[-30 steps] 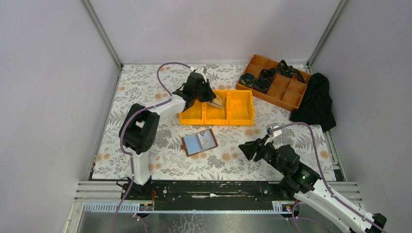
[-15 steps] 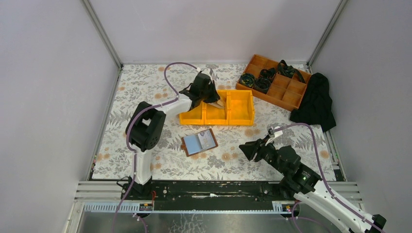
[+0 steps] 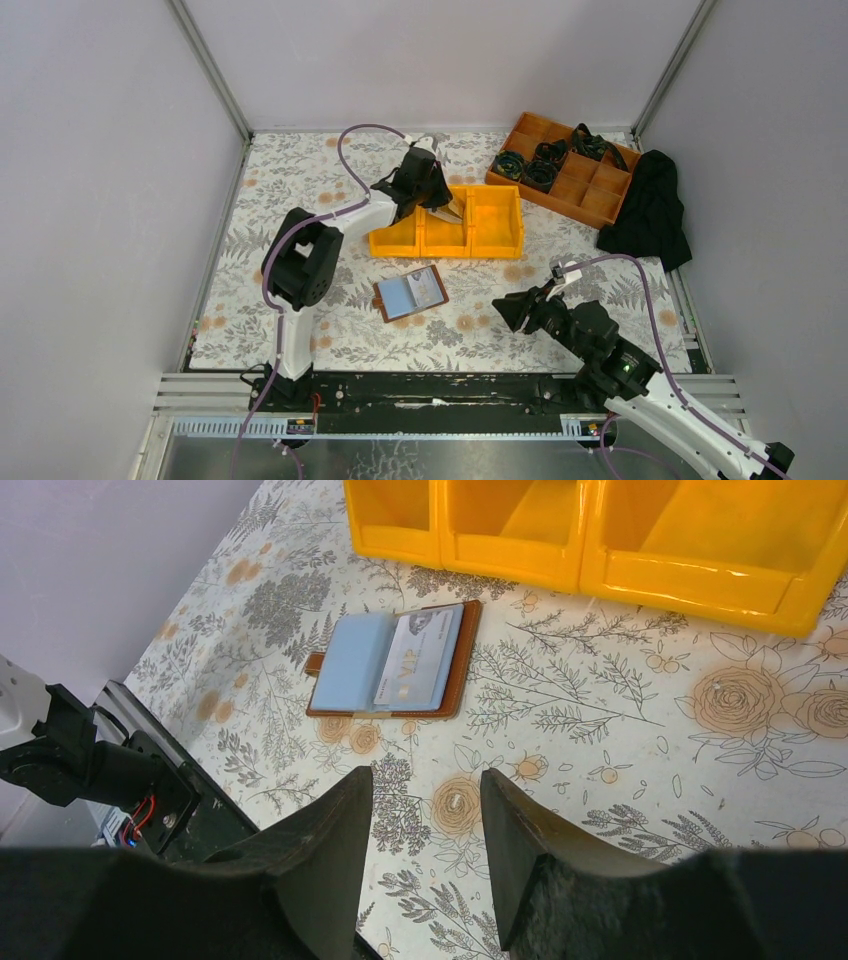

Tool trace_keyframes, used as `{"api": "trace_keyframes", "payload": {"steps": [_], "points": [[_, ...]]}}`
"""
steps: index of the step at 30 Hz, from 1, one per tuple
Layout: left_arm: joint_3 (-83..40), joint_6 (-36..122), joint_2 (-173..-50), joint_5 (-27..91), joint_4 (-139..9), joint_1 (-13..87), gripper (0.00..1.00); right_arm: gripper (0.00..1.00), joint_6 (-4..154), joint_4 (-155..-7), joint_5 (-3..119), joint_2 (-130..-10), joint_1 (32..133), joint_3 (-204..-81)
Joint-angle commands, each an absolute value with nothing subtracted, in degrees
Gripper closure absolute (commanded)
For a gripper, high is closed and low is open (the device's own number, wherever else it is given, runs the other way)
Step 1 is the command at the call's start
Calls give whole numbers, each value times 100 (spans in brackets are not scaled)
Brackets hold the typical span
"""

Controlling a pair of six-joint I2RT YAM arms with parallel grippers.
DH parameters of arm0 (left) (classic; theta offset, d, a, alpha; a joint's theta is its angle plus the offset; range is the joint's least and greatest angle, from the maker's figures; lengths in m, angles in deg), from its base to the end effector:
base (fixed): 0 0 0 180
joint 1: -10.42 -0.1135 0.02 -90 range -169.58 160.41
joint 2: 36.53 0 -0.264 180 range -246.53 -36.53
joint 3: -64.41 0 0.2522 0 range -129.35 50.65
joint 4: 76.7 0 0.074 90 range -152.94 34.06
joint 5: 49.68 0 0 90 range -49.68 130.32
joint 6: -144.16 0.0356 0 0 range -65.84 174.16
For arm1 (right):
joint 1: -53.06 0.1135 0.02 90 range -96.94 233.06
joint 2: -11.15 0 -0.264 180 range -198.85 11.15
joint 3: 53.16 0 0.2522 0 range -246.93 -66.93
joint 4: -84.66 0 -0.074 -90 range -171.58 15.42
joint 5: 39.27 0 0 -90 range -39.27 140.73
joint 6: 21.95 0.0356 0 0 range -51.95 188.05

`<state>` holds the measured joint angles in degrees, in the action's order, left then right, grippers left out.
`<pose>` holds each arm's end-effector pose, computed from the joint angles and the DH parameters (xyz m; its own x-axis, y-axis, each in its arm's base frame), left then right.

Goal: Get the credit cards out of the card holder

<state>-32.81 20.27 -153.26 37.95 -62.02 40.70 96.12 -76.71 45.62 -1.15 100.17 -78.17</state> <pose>0.4026 -0.2368 0.2035 -0.7002 -0.2363 -0.6737 0.1721 0.8599 -0.4805 0.0819 0.0835 0.2139 -0.3770 0.2828 -0.8820 -0.5577 0.6910 0.4599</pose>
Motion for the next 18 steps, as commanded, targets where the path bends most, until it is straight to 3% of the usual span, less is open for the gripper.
{"api": "trace_keyframes", "payload": {"steps": [1,12,18], "points": [[-3380,2161,-15308,4024,-6124,4056,82,49,9678,-7858,4466,-119,10008,-7757],[-3109,2197,-14964,4096,-6140,4008,69,49,9716,-7921,4519,-133,10008,-7721],[-2882,2259,-14636,4376,-6233,3965,69,49,9739,-7957,4536,-142,10002,-7688]]}}
